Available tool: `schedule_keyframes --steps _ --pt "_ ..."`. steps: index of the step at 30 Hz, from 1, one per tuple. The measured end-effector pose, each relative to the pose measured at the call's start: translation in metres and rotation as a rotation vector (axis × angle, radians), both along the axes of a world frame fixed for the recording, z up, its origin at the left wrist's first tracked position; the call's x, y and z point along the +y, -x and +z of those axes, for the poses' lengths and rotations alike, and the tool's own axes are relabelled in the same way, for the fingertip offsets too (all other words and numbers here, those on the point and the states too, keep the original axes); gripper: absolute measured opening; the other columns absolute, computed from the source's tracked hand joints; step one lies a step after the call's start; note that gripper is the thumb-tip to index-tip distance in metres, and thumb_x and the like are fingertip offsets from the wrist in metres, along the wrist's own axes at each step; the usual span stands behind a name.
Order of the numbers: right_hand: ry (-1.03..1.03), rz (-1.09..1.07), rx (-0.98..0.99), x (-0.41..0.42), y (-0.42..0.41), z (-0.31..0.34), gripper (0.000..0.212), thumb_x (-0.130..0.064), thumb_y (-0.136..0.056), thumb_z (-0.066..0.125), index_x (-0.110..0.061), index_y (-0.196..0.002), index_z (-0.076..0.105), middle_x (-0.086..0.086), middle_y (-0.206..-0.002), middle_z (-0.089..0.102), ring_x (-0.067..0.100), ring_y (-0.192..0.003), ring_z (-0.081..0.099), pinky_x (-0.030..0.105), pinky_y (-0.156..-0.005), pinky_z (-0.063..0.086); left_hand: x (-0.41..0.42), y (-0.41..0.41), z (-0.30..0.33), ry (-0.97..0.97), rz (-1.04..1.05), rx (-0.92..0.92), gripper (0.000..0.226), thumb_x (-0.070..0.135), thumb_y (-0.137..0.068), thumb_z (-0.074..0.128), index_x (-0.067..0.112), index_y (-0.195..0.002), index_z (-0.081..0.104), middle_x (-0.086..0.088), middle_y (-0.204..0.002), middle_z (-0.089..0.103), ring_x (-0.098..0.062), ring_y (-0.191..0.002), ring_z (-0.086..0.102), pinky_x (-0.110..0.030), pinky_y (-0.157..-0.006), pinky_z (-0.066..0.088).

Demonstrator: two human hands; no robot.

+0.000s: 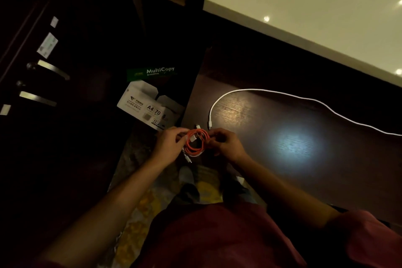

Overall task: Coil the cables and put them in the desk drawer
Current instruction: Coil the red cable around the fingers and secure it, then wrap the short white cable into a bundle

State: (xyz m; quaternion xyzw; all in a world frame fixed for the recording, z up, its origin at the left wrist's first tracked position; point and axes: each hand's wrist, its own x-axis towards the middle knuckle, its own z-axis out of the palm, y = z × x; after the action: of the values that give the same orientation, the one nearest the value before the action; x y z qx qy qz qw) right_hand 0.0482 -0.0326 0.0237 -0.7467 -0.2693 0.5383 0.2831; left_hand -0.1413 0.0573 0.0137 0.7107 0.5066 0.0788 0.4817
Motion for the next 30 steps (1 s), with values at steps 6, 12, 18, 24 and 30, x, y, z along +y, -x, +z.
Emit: schedule_keyframes --steps 6,12,18,24,30 --pt "0.016 0.128 -0.114 -0.001 -0.013 -0.002 0.028 -0.018 -0.087 0.076 -0.020 -0.115 0.073 0.000 -0.104 0.077 0.015 -0.096 0.073 0.040 -0.092 0.058 0.002 0.000 0.007 -0.006 -0.017 0.064 0.022 0.009 -0.091 0.072 0.007 -0.113 0.074 -0.008 -0.109 0.072 -0.015 -0.085 0.065 -0.008 -0.068 0.043" --pt "-0.133 -0.009 -0.111 -0.002 -0.071 0.024 0.034 -0.020 -0.087 0.078 -0.013 -0.120 0.069 0.008 -0.110 0.073 0.028 -0.104 0.070 0.038 -0.091 0.057 0.025 -0.024 0.025 -0.091 0.003 0.078 0.022 0.011 -0.093 0.069 0.011 -0.114 0.073 -0.007 -0.115 0.069 -0.017 -0.099 0.063 -0.022 -0.082 0.045" --pt "-0.239 0.192 -0.955 -0.044 -0.186 0.030 0.071 -0.054 -0.086 0.058 -0.019 -0.147 0.049 0.013 -0.158 0.041 0.032 -0.145 0.038 0.045 -0.113 0.035 0.040 -0.073 0.022 -0.570 -0.189 0.315 0.051 0.039 -0.097 0.062 0.016 -0.142 0.055 -0.012 -0.156 0.042 -0.035 -0.148 0.030 -0.053 -0.117 0.029" --pt "0.024 0.313 -1.142 -0.088 -0.297 0.003 0.076 -0.052 -0.093 0.054 -0.022 -0.158 0.027 0.013 -0.168 0.016 0.036 -0.155 0.011 0.055 -0.121 0.019 0.037 -0.127 0.000 -0.762 -0.367 0.671 0.069 0.053 -0.093 0.058 0.004 -0.142 0.053 -0.019 -0.162 0.030 -0.039 -0.154 0.015 -0.058 -0.121 0.013" --pt "0.212 0.454 -0.989 -0.107 -0.369 -0.018 0.078 -0.052 -0.097 0.050 -0.024 -0.161 0.016 0.009 -0.170 0.012 0.035 -0.156 0.008 0.056 -0.122 0.015 0.027 -0.155 -0.012 -0.721 -0.479 0.701 0.032 0.010 -0.068 0.087 0.007 -0.098 0.075 -0.021 -0.111 0.066 -0.045 -0.118 0.056 -0.054 -0.091 0.049"
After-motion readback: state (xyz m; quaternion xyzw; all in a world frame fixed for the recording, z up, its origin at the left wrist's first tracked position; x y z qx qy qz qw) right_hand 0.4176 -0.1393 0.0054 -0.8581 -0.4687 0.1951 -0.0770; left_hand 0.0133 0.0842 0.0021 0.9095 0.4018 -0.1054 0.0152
